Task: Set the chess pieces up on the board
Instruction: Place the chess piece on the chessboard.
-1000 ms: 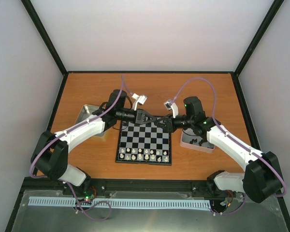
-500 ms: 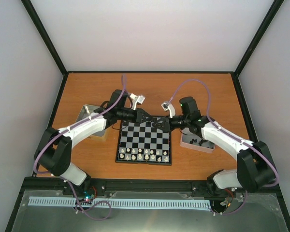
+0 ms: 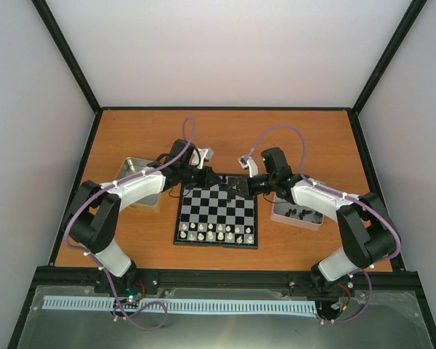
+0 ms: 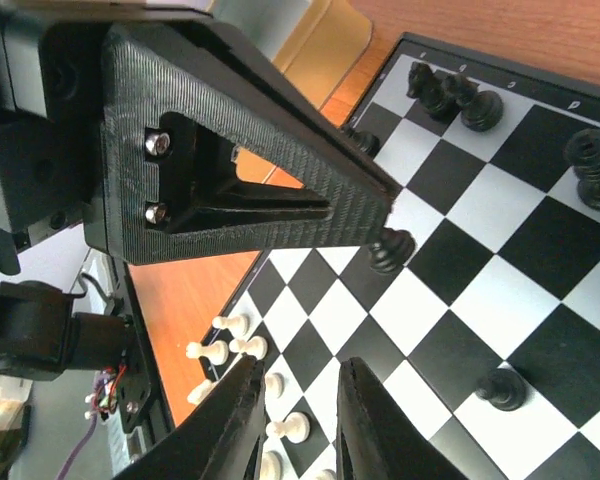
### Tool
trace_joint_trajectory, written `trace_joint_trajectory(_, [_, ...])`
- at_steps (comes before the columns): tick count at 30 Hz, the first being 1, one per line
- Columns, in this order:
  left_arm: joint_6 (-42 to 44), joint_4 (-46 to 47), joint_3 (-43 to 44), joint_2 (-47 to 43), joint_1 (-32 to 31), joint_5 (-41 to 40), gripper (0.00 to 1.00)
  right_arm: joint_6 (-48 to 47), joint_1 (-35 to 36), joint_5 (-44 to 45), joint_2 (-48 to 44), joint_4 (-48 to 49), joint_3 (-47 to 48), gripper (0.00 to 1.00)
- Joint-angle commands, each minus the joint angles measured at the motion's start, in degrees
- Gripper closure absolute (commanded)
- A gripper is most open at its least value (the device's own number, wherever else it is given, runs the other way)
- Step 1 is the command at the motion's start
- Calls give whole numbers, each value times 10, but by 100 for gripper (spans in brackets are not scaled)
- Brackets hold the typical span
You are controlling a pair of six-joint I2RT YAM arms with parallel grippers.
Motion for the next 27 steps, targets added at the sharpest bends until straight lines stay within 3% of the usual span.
trace_joint_trajectory(1, [32, -49, 11, -21, 0, -67, 99, 10, 6, 57, 5, -1, -3, 78])
trace_joint_trajectory(14, [50, -126, 21, -48, 0, -194, 99, 19, 90, 361, 49, -215, 97, 63])
trace_joint_trajectory(20, [45, -140, 20, -63, 0, -228, 99, 24, 137, 469, 103, -286, 160, 65])
trace_joint_trajectory(27, [33, -142, 15, -75, 1, -251, 99, 13, 168, 490, 147, -314, 191, 72])
